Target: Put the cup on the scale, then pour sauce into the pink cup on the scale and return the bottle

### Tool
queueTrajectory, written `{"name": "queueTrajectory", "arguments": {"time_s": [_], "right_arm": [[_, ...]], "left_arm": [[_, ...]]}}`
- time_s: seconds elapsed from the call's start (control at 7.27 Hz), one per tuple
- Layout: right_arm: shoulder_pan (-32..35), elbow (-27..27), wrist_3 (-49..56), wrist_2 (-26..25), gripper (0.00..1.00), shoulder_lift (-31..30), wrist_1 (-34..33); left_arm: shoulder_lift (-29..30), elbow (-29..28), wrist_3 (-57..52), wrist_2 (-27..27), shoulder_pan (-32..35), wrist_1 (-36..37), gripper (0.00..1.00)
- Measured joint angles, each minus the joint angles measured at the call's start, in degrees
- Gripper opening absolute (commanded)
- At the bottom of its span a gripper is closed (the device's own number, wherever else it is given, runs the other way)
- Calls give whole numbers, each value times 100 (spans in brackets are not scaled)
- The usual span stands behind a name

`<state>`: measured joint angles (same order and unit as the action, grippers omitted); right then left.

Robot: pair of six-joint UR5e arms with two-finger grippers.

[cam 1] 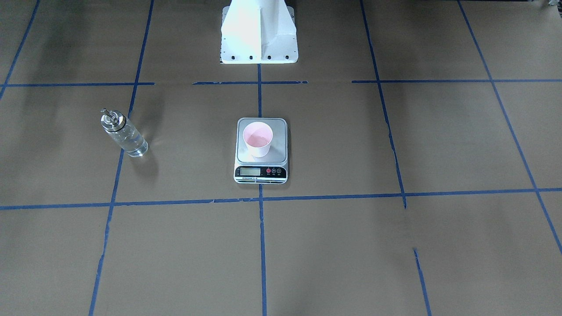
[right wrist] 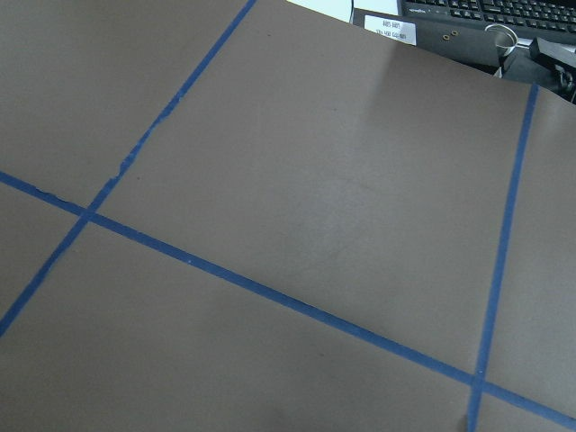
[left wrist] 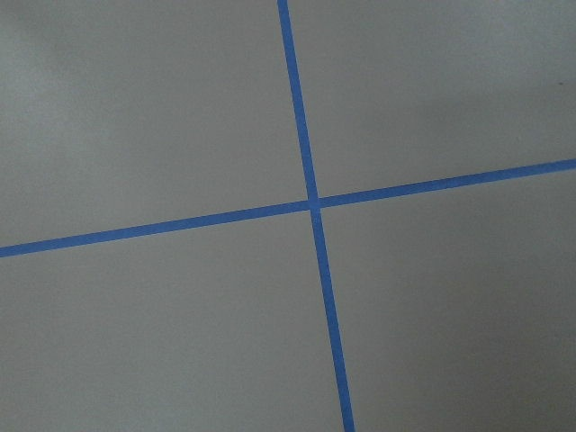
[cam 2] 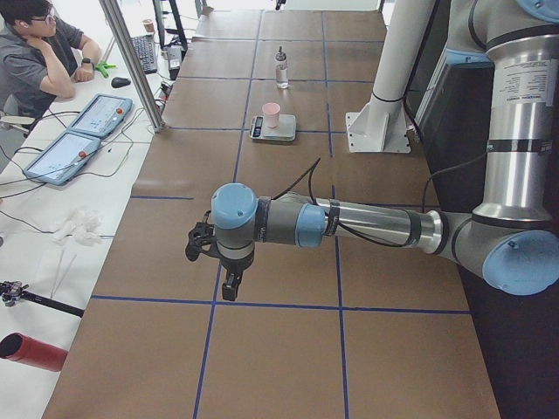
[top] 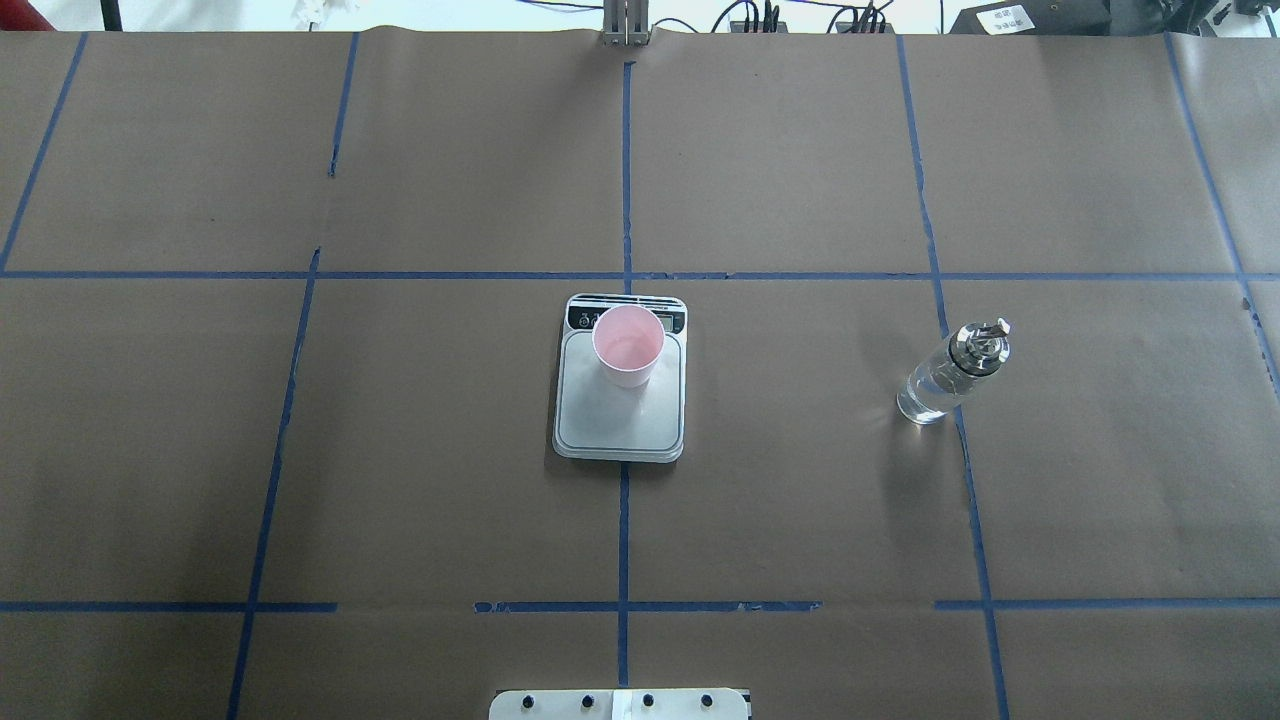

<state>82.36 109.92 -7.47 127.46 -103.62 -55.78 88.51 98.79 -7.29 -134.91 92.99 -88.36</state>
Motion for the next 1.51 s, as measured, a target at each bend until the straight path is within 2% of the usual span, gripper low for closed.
{"name": "queueTrajectory", "arguments": {"time_s": [0.14, 0.28, 0.41, 0.96, 1.24, 1.51], "right_arm": [[384, 13, 585, 339, 100, 359, -925], [583, -16, 940, 465, 100, 669, -1748], [657, -161, 1088, 421, 100, 756, -2228], [693, -1233, 1133, 410, 100, 506, -2516], [693, -1339, 1124, 771, 100, 445, -2540], [648, -1110, 1112, 795, 100, 470, -3007]], "left_arm": [[0, 8, 0, 0, 0, 2, 100], [0, 10, 0, 0, 0, 5, 100], [0, 12, 0, 0, 0, 7, 100], [0, 2, 0, 0, 0, 3, 100], [-1, 0, 0, 0, 0, 9, 100], [-8, -1, 0, 0, 0, 17, 100]]}}
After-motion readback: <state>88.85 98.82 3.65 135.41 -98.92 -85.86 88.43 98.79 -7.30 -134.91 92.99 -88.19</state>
